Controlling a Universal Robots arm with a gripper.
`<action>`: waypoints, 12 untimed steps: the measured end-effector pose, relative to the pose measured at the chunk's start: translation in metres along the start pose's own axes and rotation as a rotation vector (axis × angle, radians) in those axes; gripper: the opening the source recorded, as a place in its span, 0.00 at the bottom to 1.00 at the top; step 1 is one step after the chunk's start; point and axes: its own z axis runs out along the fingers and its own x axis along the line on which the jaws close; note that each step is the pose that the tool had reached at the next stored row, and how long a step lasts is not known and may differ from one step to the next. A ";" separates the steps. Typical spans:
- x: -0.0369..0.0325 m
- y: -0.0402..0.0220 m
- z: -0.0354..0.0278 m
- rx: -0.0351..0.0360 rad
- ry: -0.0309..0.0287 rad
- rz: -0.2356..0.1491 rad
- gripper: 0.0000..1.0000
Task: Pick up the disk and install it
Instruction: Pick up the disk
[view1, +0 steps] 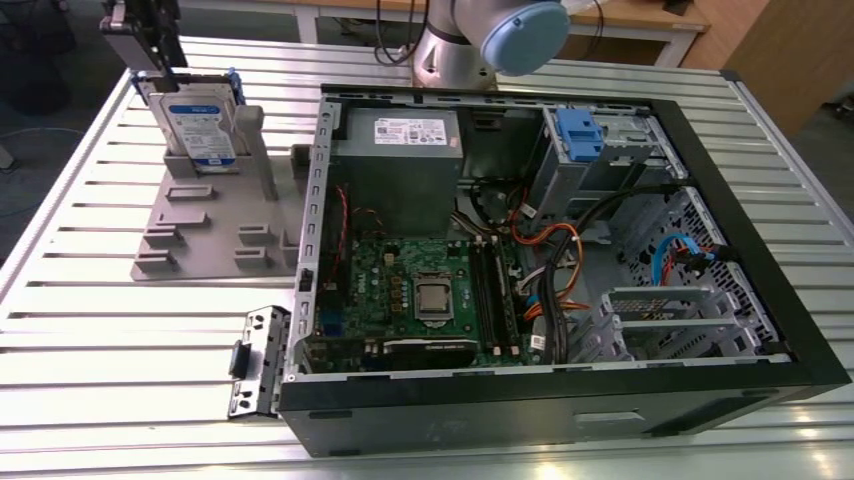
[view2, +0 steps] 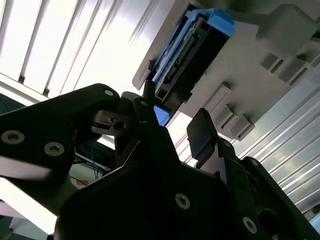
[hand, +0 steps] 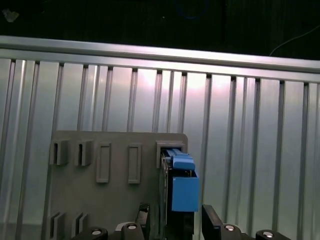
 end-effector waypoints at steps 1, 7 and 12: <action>-0.0007 0.0005 0.0016 0.0002 -0.0005 -0.002 0.53; -0.0029 0.0031 0.0121 0.0000 -0.0010 -0.023 0.53; -0.0064 0.0031 0.0215 0.0002 -0.0011 -0.026 0.53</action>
